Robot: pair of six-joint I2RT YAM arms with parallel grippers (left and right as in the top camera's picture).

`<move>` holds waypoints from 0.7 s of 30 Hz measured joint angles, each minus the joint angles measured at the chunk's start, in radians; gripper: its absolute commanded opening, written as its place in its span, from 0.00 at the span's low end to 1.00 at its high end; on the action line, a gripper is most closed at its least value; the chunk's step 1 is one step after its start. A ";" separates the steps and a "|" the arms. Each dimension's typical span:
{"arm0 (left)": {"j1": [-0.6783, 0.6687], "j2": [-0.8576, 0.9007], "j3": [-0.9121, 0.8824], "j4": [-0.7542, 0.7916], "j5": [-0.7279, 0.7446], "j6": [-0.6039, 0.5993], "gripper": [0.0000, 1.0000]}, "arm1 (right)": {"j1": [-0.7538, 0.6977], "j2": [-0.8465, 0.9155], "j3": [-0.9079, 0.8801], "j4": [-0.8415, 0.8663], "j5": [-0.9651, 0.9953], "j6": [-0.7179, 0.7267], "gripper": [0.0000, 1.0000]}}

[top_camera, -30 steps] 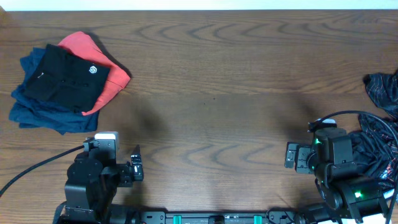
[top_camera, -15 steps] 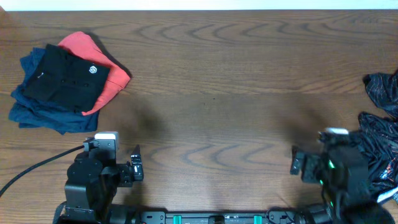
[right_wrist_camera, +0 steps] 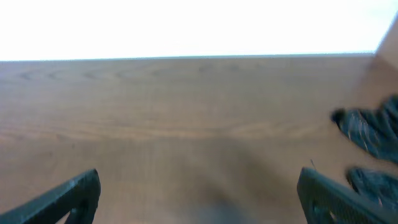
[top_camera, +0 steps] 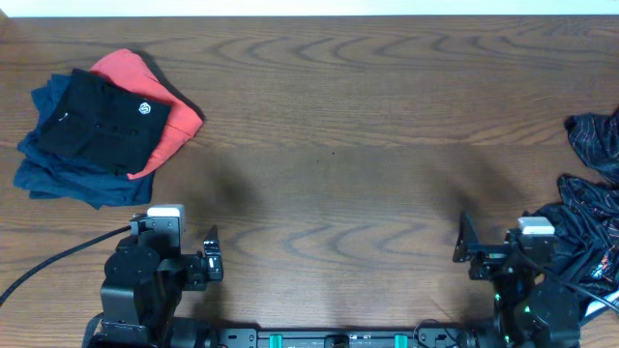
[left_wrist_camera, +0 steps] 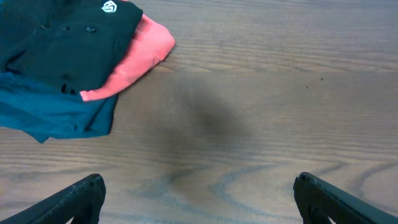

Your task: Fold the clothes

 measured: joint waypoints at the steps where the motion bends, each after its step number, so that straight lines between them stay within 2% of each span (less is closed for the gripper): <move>1: 0.000 0.000 0.000 0.000 0.000 0.000 0.98 | 0.000 -0.002 -0.026 0.042 -0.004 -0.009 0.99; 13: 0.000 0.000 0.000 0.000 0.000 0.000 0.98 | -0.010 -0.006 -0.304 0.500 -0.045 -0.046 0.99; 21: 0.000 0.000 -0.001 0.000 0.000 0.000 0.98 | -0.048 -0.005 -0.352 0.511 -0.082 -0.049 0.99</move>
